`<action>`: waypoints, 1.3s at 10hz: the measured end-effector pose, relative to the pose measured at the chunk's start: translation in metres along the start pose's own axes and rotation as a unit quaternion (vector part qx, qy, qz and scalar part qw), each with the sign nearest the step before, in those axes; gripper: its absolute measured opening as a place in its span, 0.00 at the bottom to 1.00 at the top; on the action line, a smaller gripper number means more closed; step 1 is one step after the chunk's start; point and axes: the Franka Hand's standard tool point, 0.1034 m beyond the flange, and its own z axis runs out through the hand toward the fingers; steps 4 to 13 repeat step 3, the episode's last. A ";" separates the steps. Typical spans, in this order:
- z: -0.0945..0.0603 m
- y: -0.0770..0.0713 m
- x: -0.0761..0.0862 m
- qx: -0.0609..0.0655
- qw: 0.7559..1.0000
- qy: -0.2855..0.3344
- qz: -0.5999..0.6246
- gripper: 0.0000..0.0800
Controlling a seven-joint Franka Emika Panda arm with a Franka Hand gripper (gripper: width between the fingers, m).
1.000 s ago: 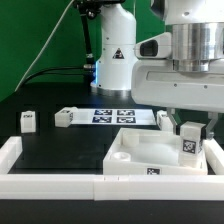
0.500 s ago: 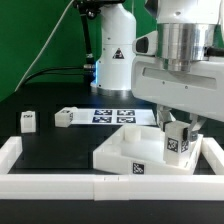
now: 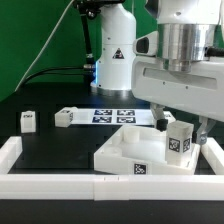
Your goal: Assemble one leg
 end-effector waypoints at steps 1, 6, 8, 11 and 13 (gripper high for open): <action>0.000 0.000 0.000 0.000 1.000 0.000 0.000 0.81; 0.000 0.000 0.000 0.000 1.000 0.000 0.000 0.81; 0.000 0.000 0.000 0.000 1.000 0.000 0.000 0.81; 0.000 0.000 0.000 0.000 1.000 0.000 0.000 0.81; 0.000 0.000 0.000 0.000 1.000 0.000 0.000 0.81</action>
Offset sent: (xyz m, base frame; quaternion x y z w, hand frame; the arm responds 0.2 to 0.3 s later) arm 0.0000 0.0000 0.0000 0.0000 0.0000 0.0000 1.0000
